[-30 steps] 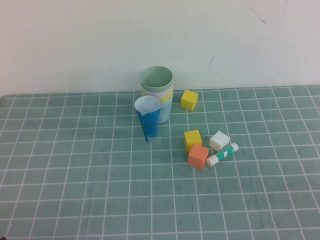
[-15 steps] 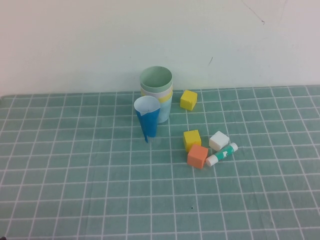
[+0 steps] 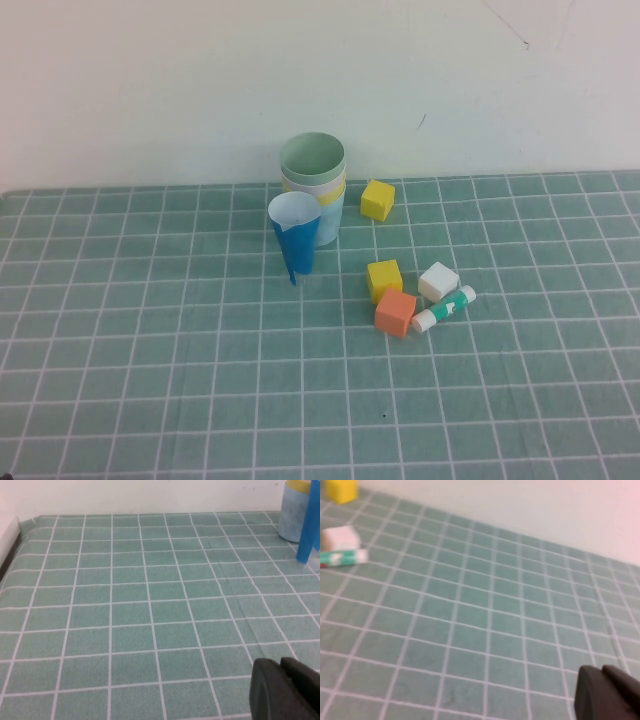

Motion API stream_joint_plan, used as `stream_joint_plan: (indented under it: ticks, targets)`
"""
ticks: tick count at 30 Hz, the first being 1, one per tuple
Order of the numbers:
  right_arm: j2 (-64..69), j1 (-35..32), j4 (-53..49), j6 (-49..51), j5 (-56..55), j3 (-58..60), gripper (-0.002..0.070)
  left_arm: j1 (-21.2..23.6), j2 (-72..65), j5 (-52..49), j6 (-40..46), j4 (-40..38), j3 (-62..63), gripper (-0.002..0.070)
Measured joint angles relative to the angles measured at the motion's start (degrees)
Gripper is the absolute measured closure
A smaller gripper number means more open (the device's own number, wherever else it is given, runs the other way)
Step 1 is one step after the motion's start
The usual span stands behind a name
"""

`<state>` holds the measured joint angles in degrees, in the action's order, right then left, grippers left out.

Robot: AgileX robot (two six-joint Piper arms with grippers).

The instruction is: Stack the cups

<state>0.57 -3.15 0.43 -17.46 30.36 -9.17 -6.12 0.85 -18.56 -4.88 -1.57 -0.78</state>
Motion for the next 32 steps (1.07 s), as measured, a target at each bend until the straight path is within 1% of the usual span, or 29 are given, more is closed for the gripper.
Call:
stream_joint_plan:
  ticks: [5, 8, 10, 13, 26, 29, 32]
  targets:
    - [-1.40, -6.01, -0.43, 1.13, -2.58, 3.60, 0.0678, 0.00, 0.00, 0.00, -0.12, 0.00, 0.00, 0.0676]
    - [-1.39, -7.49, -0.43, 1.24, -5.29, 7.26, 0.0678, 0.00, 0.00, 0.00, -0.12, 0.00, 0.00, 0.0676]
    - [-1.39, -7.83, -0.43, 1.65, -6.96, 9.70, 0.0678, 0.00, 0.00, 0.00, -0.12, 0.00, 0.00, 0.0676]
    - [-1.39, -7.83, -0.75, 2.93, -9.20, 10.13, 0.0678, 0.00, 0.00, 0.00, -0.12, 0.11, 0.00, 0.0675]
    - [-1.39, -8.24, -0.85, 4.98, -9.56, 10.26, 0.0678, 0.00, 0.00, 0.00, -0.12, 0.11, 0.00, 0.0676]
    - [-1.39, -8.70, -0.85, 6.89, -9.56, 10.26, 0.0678, 0.00, 0.00, 0.00, -0.12, 0.11, 0.00, 0.0676]
    - [-1.39, -8.73, -0.85, 10.81, -9.56, 10.26, 0.0678, 0.00, 0.00, 0.00, -0.12, 0.11, 0.00, 0.0676]
